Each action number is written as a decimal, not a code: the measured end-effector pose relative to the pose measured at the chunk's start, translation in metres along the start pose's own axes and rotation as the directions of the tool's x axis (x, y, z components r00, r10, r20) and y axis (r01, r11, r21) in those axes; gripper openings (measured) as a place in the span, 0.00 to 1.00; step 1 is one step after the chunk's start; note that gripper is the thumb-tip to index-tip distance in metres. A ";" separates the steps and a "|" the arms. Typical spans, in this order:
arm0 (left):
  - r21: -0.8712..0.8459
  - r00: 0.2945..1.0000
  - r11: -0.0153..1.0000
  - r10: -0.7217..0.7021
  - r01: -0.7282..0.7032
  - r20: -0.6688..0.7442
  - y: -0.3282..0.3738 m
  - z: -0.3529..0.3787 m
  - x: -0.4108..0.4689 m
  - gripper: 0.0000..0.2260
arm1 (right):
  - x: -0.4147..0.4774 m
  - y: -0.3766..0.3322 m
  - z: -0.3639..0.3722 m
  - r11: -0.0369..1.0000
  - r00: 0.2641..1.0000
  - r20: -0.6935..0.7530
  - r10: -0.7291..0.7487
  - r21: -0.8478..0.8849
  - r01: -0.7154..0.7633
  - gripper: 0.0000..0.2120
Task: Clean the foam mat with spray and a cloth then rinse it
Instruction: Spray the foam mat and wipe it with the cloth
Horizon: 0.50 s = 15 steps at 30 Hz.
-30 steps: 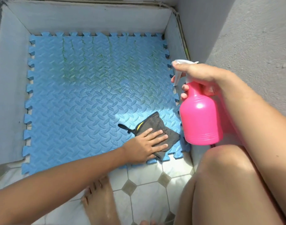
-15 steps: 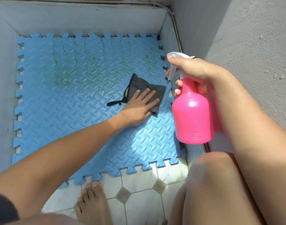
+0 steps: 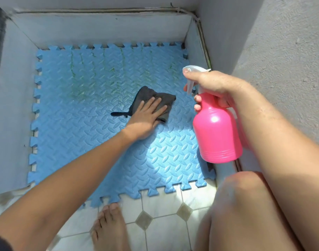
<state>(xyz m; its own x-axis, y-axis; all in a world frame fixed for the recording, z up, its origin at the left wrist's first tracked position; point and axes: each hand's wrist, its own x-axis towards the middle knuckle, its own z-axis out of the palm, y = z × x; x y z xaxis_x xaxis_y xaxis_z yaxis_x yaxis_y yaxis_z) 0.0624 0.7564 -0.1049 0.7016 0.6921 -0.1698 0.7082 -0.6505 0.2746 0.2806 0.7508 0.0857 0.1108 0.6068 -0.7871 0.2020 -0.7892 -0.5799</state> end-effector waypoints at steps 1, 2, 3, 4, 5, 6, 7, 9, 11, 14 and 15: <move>-0.009 1.000 1.000 0.021 -0.021 0.003 -0.007 -0.001 -0.012 0.28 | 0.000 0.002 0.001 1.000 1.000 0.008 0.013 -0.011 -0.013 0.31; -0.015 0.999 0.999 0.041 -0.041 0.001 -0.013 0.001 -0.027 0.28 | 0.000 0.003 0.002 0.999 0.999 0.021 0.025 -0.020 -0.025 0.32; -0.017 0.999 0.999 0.047 -0.047 0.001 -0.019 0.003 -0.044 0.27 | -0.001 0.003 0.004 0.999 0.999 0.035 0.030 -0.029 -0.029 0.32; -0.022 1.000 0.999 0.031 -0.031 -0.001 -0.029 0.005 -0.061 0.27 | -0.001 0.002 0.007 0.999 0.999 0.040 0.032 -0.040 -0.031 0.33; -0.026 1.000 1.000 -0.013 0.013 -0.005 -0.042 0.006 -0.079 0.27 | -0.002 -0.001 0.012 0.998 0.999 0.041 0.029 -0.049 -0.027 0.33; -0.032 0.996 0.996 -0.084 0.083 -0.022 -0.057 0.006 -0.096 0.27 | -0.002 -0.004 0.019 0.998 0.999 0.039 0.013 -0.054 -0.011 0.34; -0.043 0.984 0.985 -0.170 0.168 -0.049 -0.075 0.004 -0.115 0.27 | -0.002 -0.008 0.029 0.997 0.999 0.035 -0.012 -0.070 0.014 0.33; -0.074 0.927 0.932 -0.360 0.354 -0.104 -0.113 0.002 -0.157 0.28 | -0.006 -0.014 0.053 0.988 0.997 0.026 -0.067 -0.138 0.070 0.29; -0.105 0.823 0.838 -0.546 0.536 -0.158 -0.150 -0.001 -0.196 0.27 | -0.011 -0.016 0.076 0.973 0.994 0.052 -0.096 -0.206 0.105 0.25; -0.150 0.717 0.745 -0.666 0.650 -0.203 -0.178 -0.004 -0.224 0.27 | -0.018 -0.017 0.100 0.960 0.987 0.122 -0.106 -0.246 0.133 0.19; -0.149 0.712 0.743 -0.668 0.652 -0.216 -0.179 -0.002 -0.225 0.26 | -0.019 -0.018 0.105 0.960 0.981 0.154 -0.116 -0.237 0.150 0.19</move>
<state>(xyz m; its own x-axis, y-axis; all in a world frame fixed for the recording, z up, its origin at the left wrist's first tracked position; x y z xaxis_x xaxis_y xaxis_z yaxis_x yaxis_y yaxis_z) -0.2224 0.7184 -0.1138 0.0095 0.9949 -0.1000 0.9720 0.0142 0.2344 0.1724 0.7438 0.0892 -0.0647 0.6721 -0.7376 0.4408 -0.6439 -0.6254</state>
